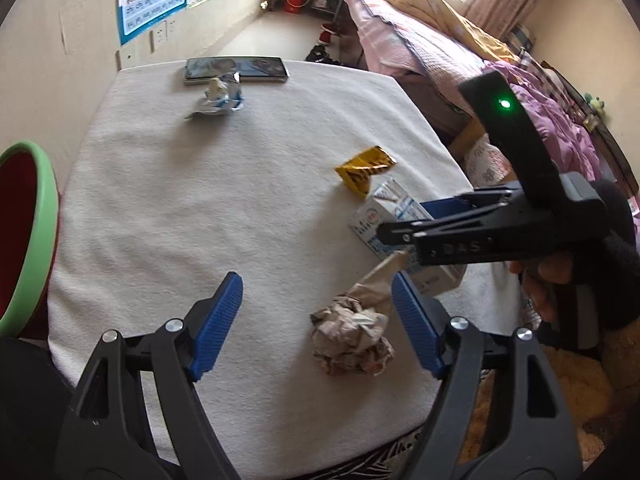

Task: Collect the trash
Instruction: 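Grasp the crumpled paper with the left gripper while the right grasps the white milk carton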

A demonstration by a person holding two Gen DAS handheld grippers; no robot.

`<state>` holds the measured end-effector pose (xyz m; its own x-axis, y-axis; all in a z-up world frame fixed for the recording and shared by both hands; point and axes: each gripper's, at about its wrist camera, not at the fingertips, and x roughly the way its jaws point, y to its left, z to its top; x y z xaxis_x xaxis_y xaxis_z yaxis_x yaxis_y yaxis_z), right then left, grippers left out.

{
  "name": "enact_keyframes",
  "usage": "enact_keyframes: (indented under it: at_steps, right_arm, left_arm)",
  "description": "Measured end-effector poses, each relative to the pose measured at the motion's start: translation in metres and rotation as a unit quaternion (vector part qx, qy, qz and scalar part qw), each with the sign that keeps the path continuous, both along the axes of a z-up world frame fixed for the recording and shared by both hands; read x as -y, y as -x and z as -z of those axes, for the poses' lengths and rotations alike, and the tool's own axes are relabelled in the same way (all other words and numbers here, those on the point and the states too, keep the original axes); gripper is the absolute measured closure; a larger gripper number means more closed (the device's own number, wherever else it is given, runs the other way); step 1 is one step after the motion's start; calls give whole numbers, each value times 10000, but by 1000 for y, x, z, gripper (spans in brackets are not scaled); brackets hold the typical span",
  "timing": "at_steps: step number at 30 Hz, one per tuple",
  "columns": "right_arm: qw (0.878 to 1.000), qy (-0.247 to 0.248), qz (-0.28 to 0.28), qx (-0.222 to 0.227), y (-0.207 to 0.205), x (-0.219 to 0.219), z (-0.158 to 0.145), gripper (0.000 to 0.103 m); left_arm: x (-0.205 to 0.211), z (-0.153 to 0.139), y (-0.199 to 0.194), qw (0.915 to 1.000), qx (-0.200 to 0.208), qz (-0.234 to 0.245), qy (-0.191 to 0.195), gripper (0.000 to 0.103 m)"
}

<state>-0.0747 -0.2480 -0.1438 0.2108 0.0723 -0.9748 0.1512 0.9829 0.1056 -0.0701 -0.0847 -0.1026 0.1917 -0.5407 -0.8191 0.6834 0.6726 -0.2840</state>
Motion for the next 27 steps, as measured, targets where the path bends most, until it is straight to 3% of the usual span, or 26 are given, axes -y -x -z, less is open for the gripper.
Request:
enact_keyframes:
  at_steps: [7,12,14,16,19,27]
  right_arm:
    - [9982,-194,-120,557,2,-8,-18,64]
    - [9984,-253,25,514,-2,-1,-18,64]
    - [9981,-265,25,551,-6,-2,-19,64]
    - [9977,-285,37,612,-6,-2,-21,64]
    - [9972,-334,52,664,-6,-2,-23,64]
    - [9975,-291,-45,649,-8,-8,-21,64]
  left_arm:
    - [14,12,14,9988,-218,430,-113,29]
    - [25,43,21,9955,-534,579,-522,29]
    - [27,52,19,9944,-618,573,-644,38]
    - [25,59,16,9935,-709,499,-733,53]
    - [14,60,4,9947,-785,198,-629,59]
    - [-16,46,-31,9957,-532,-556,-507,60]
